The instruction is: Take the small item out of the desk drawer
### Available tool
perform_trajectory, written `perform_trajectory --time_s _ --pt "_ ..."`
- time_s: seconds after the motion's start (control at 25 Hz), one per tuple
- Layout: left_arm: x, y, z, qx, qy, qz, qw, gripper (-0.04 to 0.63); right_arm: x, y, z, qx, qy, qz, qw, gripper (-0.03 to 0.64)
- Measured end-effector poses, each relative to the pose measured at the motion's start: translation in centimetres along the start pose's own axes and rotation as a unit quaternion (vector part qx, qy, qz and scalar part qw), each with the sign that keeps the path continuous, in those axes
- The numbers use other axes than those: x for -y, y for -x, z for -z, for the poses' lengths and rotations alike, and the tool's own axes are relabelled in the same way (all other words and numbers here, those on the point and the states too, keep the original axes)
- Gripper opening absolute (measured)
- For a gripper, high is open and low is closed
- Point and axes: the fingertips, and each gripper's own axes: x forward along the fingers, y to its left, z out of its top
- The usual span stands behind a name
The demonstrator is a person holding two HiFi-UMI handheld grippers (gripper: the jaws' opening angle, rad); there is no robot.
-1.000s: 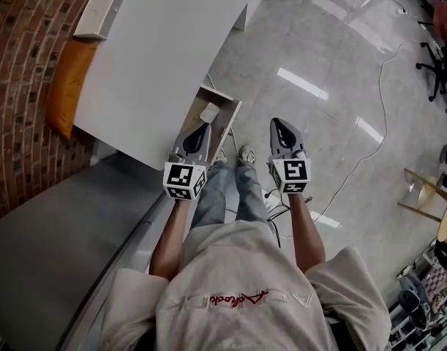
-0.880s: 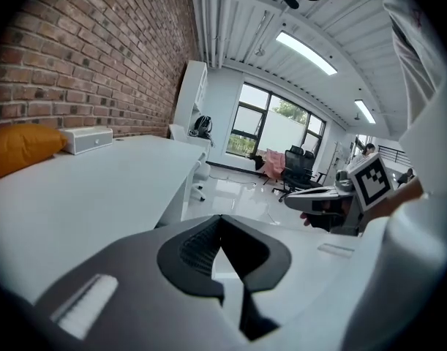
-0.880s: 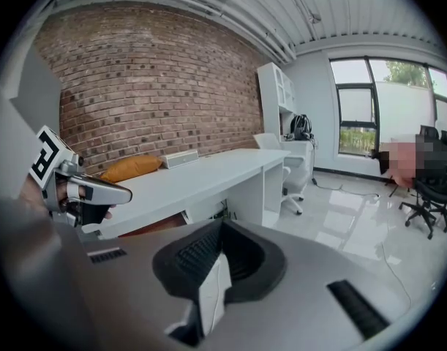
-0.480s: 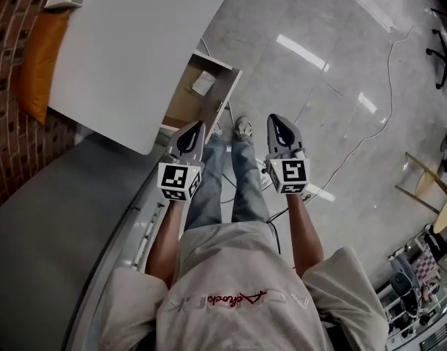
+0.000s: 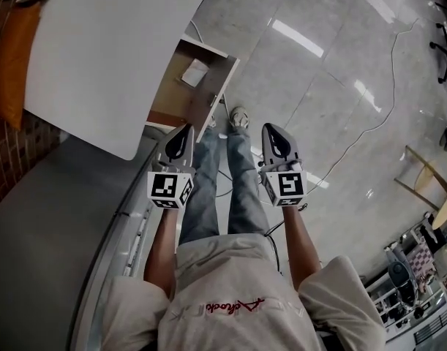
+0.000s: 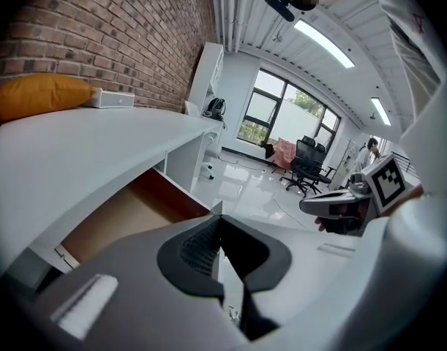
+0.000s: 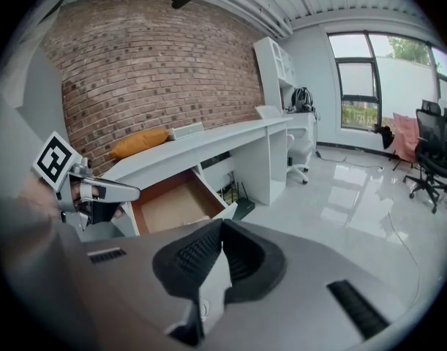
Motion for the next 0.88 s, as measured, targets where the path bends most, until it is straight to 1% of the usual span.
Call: perform_trajectory --time_s 0.16,0.32,0.52,0.76,0.88 --pt "-0.3 -0.7 1.1 0.001 0.001 -0.003 1.0 0.009 -0.2 -0.1 2.2 -0.017 0.001 -0.006 1.0 0.012" --pt "-1.4 -1.7 1.7 -0.001 -0.007 -0.005 1.0 0.009 -0.3 -0.5 3.2 -0.023 0.001 -0.011 1.0 0.012" --pt "-2.6 -4.4 1.2 0.001 -0.022 0.001 0.9998 0.009 0.3 -1.2 3.1 -0.017 0.001 -0.013 1.0 0.012" --pt "-4.1 -8.4 0.6 -0.01 -0.058 0.003 0.9983 0.009 0.2 -1.9 2.7 -0.01 0.0 -0.016 1.0 0.012" --pt "-5.1 -9.9 0.5 -0.016 -0.057 -0.003 0.9982 0.009 0.4 -2.3 2.4 -0.005 -0.005 -0.015 1.0 0.012"
